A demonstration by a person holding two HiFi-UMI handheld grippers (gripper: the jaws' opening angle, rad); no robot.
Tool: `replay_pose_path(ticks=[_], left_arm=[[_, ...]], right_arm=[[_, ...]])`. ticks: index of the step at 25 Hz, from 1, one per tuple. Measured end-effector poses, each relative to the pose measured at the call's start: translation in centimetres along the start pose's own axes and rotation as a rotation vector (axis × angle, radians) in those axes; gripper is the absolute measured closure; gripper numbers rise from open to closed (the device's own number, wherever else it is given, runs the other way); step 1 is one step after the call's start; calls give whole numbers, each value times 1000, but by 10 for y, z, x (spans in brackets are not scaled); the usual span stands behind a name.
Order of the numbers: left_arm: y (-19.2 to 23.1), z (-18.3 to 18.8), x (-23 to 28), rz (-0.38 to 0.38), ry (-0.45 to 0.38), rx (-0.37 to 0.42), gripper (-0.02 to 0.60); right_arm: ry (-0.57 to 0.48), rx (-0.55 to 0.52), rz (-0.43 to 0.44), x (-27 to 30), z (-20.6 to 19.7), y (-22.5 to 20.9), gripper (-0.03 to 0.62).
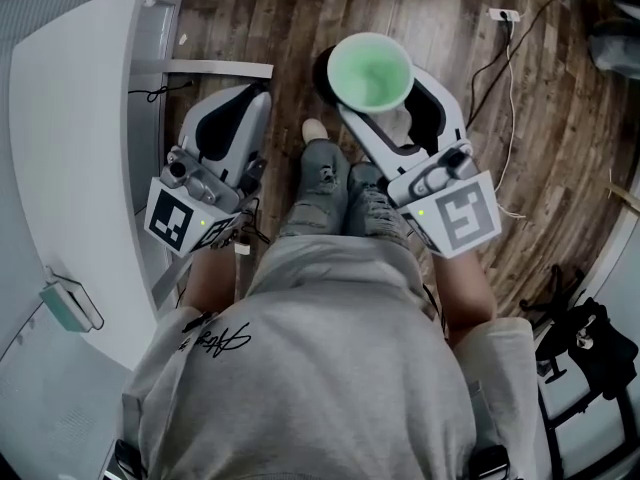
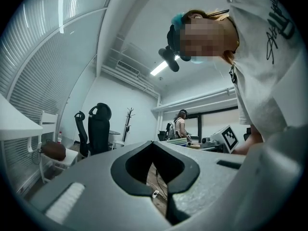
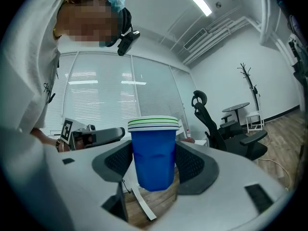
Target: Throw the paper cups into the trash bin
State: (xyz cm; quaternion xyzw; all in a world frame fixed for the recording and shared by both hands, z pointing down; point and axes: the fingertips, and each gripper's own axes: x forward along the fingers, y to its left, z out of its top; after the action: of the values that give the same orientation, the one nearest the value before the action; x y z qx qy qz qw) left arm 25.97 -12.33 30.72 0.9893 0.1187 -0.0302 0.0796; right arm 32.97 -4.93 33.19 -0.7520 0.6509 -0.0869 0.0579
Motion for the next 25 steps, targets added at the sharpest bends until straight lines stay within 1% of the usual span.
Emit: replay_pose_path(ticks=[4,19,25], left_arm=[[6,-17,-2,3,12,-26,578],[35,-72,-22,55,43,-90,578],[46,-94,-23,59,63,-115,578]], right_arm=[[50,38,6,4,-23,-1,313],[154,60,46,31,-97,-3,313],[187,83,43,39,-124,-11,313]])
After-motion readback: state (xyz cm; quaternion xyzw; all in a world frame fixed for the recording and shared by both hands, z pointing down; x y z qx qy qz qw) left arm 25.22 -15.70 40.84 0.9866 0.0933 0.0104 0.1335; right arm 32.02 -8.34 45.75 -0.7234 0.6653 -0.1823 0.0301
